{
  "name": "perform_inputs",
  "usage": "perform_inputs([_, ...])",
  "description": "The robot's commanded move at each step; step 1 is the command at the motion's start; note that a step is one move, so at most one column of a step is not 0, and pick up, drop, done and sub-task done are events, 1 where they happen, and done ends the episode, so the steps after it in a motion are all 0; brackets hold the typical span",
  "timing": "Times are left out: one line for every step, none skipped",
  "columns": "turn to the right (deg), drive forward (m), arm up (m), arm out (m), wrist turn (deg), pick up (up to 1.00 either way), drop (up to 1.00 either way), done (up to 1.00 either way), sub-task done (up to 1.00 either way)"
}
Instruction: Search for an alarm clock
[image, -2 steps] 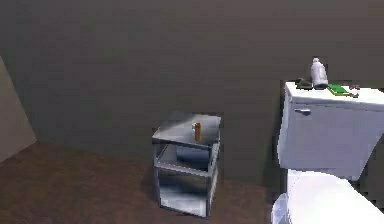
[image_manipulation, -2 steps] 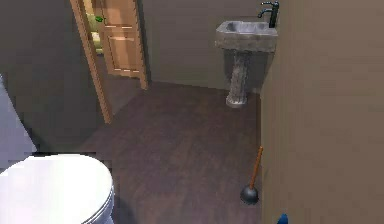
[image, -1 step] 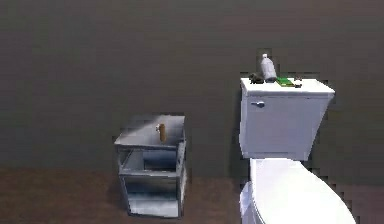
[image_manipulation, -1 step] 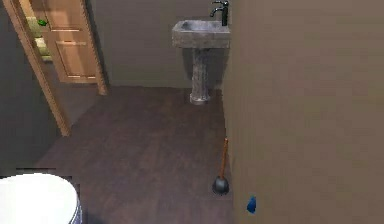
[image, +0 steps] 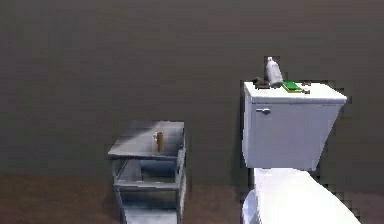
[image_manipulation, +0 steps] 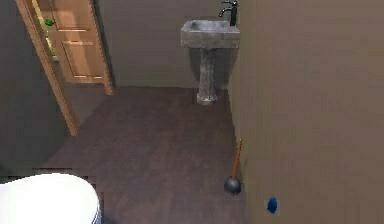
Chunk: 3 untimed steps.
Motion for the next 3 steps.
perform_inputs([-45.0, 0.0, 0.0, 0.0, 0.0, 0.0, 0.0, 0.0, 0.0])
perform_inputs([-27.0, 0.0, 0.0, 0.0, 0.0, 0.0, 0.0, 0.0, 0.0])
perform_inputs([0.0, 1.0, 0.0, 0.0, 0.0, 0.0, 0.0, 0.0, 0.0])
